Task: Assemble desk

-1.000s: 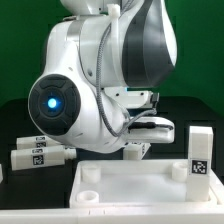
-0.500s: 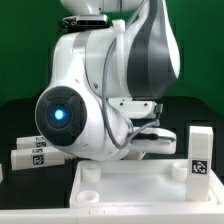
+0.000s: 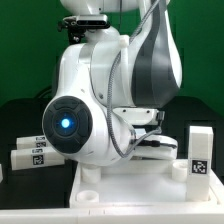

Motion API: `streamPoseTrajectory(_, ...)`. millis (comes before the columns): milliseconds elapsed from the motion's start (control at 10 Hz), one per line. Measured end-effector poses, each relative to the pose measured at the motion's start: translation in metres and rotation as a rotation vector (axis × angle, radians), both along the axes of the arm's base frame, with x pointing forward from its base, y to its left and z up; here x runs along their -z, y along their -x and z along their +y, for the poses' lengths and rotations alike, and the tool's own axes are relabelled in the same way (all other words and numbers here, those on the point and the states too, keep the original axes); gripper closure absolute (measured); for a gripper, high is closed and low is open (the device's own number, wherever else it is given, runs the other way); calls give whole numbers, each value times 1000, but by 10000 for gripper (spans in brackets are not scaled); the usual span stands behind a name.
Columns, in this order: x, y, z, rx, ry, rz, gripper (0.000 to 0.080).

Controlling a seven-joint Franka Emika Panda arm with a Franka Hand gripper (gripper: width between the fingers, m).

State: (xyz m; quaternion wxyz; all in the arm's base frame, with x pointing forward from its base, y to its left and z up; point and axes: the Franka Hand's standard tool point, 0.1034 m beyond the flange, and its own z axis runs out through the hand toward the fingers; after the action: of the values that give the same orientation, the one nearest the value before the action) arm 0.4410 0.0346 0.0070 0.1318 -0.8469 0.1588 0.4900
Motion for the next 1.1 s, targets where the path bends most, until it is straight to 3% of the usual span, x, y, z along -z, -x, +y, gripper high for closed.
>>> streamPoseTrajectory(200, 0, 0, 0, 0, 0, 0, 517)
streamPoseTrajectory(400, -6, -3, -1, 0, -5, -9, 515)
streamPoseTrajectory(600, -55, -24, -16, 9, -29, -51, 515)
streamPoseTrajectory(800, -98, -54, -20, -8, -31, -234, 515)
streamPoseTrajectory(900, -101, -60, -19, -13, -3, -333, 515)
streamPoseTrajectory(1000, -97, -53, -19, -5, 14, -357, 515)
streamPoseTrajectory(1100, -93, -60, -21, 2, 45, -426, 515)
